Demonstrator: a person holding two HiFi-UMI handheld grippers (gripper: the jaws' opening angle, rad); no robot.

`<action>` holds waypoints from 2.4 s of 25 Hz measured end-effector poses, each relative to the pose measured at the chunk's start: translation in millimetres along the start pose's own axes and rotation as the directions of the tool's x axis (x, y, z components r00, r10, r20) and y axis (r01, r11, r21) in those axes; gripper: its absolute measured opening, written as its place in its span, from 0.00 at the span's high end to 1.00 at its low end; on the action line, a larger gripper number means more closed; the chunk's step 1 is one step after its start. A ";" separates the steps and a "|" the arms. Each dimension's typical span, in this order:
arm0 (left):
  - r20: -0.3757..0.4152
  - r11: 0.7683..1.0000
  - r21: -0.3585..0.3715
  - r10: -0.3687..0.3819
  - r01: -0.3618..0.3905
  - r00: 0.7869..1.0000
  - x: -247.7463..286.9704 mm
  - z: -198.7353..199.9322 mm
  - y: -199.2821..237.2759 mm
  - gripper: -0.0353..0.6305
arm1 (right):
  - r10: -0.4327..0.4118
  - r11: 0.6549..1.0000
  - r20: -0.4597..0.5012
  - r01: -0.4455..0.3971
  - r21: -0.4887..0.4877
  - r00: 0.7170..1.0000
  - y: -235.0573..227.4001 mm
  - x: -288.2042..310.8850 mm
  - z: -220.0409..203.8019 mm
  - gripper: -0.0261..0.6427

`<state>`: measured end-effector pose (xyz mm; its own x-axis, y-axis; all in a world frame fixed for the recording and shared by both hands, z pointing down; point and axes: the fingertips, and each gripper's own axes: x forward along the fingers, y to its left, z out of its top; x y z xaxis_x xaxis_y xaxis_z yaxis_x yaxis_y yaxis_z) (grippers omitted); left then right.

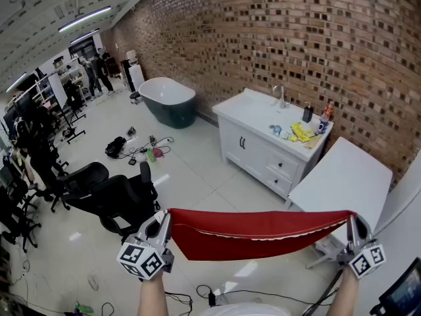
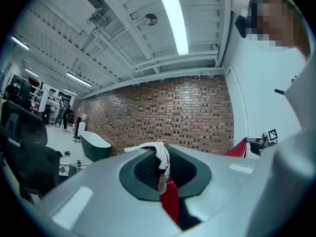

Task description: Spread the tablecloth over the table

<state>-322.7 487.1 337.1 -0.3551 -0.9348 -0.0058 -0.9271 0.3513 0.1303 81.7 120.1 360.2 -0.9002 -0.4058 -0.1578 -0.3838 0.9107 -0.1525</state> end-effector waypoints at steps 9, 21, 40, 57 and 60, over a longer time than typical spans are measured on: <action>-0.004 0.995 0.003 -0.095 0.095 0.995 72.0 -6.7 -81.8 0.92 | -0.078 0.996 0.011 0.079 -0.033 0.997 -77.4 -45.5 20.3 0.92; -0.030 0.966 -0.014 -0.257 0.257 0.966 176.0 -17.7 -143.1 0.92 | -0.237 0.971 0.033 0.238 -0.033 0.971 -139.6 -94.0 29.8 0.92; -0.081 0.756 -0.049 -0.655 0.653 0.752 462.6 -49.9 -240.9 0.92 | -0.647 0.755 0.142 0.656 -0.020 0.749 -241.7 -108.8 58.7 0.92; -0.111 0.629 -0.072 -0.776 0.774 0.620 545.6 -58.9 -323.7 0.92 | -0.757 0.643 0.179 0.766 0.029 0.628 -301.6 -127.0 91.6 0.92; -0.114 0.639 -0.061 -0.768 0.767 0.630 559.9 -58.4 -340.7 0.92 | -0.754 0.648 0.188 0.759 0.063 0.629 -333.0 -126.8 97.0 0.92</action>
<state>-198.6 -159.1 347.4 0.5018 -0.8650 0.0096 -0.8573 -0.4957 0.1391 343.7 -139.2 336.4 -0.2379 -0.9567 -0.1675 -0.9190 0.2775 -0.2801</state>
